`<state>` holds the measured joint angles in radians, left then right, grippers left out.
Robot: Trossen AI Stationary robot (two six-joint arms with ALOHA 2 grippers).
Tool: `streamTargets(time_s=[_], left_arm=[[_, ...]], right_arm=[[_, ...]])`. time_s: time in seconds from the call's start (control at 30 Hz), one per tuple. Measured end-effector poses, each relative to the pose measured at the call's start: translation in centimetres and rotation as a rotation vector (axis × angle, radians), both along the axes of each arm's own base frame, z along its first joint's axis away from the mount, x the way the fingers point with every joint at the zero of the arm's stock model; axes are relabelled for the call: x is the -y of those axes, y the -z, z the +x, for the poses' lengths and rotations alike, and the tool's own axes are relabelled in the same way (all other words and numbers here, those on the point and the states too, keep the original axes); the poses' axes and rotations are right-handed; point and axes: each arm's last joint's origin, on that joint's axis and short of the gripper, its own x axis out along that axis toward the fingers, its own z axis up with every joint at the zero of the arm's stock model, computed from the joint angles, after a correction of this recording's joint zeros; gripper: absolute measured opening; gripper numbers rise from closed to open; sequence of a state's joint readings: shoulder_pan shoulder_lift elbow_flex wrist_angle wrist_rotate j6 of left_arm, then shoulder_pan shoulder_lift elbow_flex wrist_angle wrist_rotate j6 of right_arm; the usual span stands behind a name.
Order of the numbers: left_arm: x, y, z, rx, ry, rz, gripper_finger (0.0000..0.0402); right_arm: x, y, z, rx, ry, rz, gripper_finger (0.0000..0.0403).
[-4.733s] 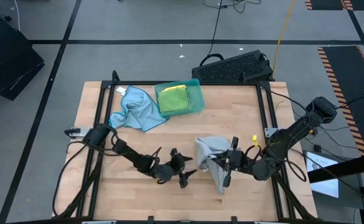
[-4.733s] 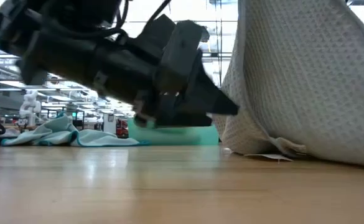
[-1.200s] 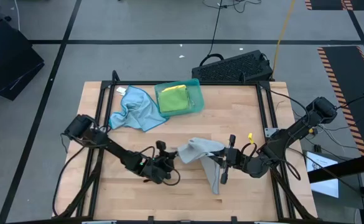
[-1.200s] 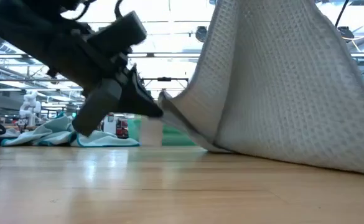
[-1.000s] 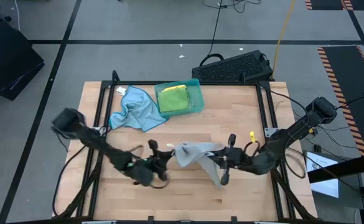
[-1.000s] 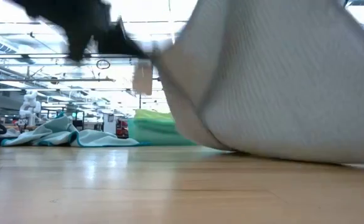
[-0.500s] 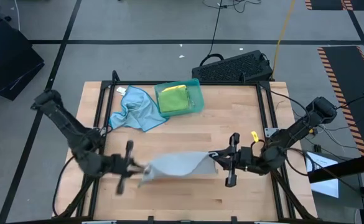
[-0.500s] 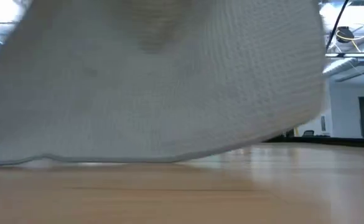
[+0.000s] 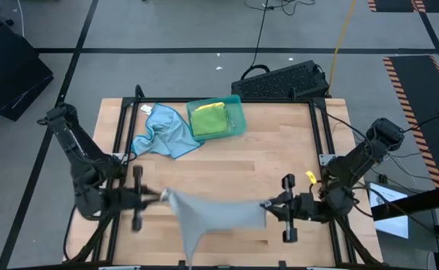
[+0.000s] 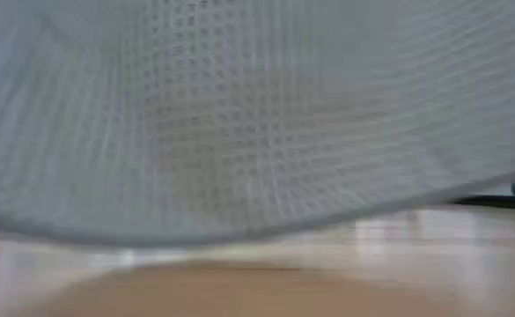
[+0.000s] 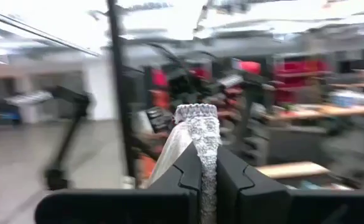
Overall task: Fold microfiber towels
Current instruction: Fold the gray microfiber cloth
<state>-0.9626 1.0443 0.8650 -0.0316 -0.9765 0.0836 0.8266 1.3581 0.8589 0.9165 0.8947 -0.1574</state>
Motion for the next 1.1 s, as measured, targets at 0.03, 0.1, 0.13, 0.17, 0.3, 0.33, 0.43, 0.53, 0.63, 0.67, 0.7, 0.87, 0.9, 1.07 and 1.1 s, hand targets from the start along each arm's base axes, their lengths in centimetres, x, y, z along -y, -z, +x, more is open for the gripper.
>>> streamTargets(time_s=[0.03,0.1,0.13,0.17,0.3,0.33,0.43,0.53,0.63,0.67,0.7,0.87,0.9,1.07,1.1], left_arm=[[-0.6,0.3,0.0,-0.022,-0.055,0.013,0.0004],[-1.8,0.9,0.4,-0.065,-0.135,0.005,0.0006],[-2.3,1.2,0.6,-0.084,-0.167,-0.007,0.0007],[-2.8,1.5,0.9,-0.103,-0.198,-0.016,0.0009],[-4.3,3.4,2.7,-0.172,-0.287,-0.035,0.0004],[-4.6,3.9,3.2,-0.19,-0.306,-0.026,0.0004],[-5.7,5.3,4.1,-0.226,-0.38,0.006,0.0009],[-7.3,6.3,5.1,-0.25,-0.465,0.021,0.0005],[-9.2,7.4,5.7,-0.272,-0.548,0.022,0.0006],[-9.8,7.8,5.9,-0.279,-0.56,0.009,0.0008],[-10.4,8.3,6.0,-0.297,-0.562,0.002,0.001],[-12.5,10.1,6.4,-0.391,-0.524,-0.046,0.0004],[-12.7,10.3,6.4,-0.409,-0.508,-0.046,0.0005],[-13.0,10.4,6.6,-0.478,-0.404,0.079,0.0015],[-13.1,10.5,6.6,-0.494,-0.383,0.124,0.0015]], right_arm=[[0.0,0.2,-0.2,-0.028,0.055,-0.009,0.0011],[0.1,0.6,-0.4,-0.096,0.18,-0.041,0.0011],[0.2,0.9,-0.5,-0.13,0.239,-0.061,0.0011],[0.3,1.2,-0.5,-0.163,0.296,-0.083,0.0011],[1.3,2.9,0.0,-0.274,0.45,-0.195,0.0011],[1.7,3.6,0.2,-0.29,0.465,-0.211,0.0011],[3.1,5.5,0.6,-0.322,0.512,-0.231,0.0011],[4.9,7.3,0.9,-0.357,0.574,-0.256,0.0011],[7.1,8.9,1.1,-0.383,0.644,-0.261,0.0011],[7.8,9.5,1.1,-0.389,0.666,-0.26,0.0011],[8.4,10.0,1.1,-0.394,0.686,-0.259,0.0011],[10.6,11.9,0.6,-0.389,0.716,-0.232,0.0011],[10.8,12.2,0.5,-0.385,0.69,-0.23,0.0011],[11.9,13.9,-0.2,-0.394,0.592,-0.217,0.0011],[12.1,14.4,-0.3,-0.4,0.578,-0.209,0.0011]])
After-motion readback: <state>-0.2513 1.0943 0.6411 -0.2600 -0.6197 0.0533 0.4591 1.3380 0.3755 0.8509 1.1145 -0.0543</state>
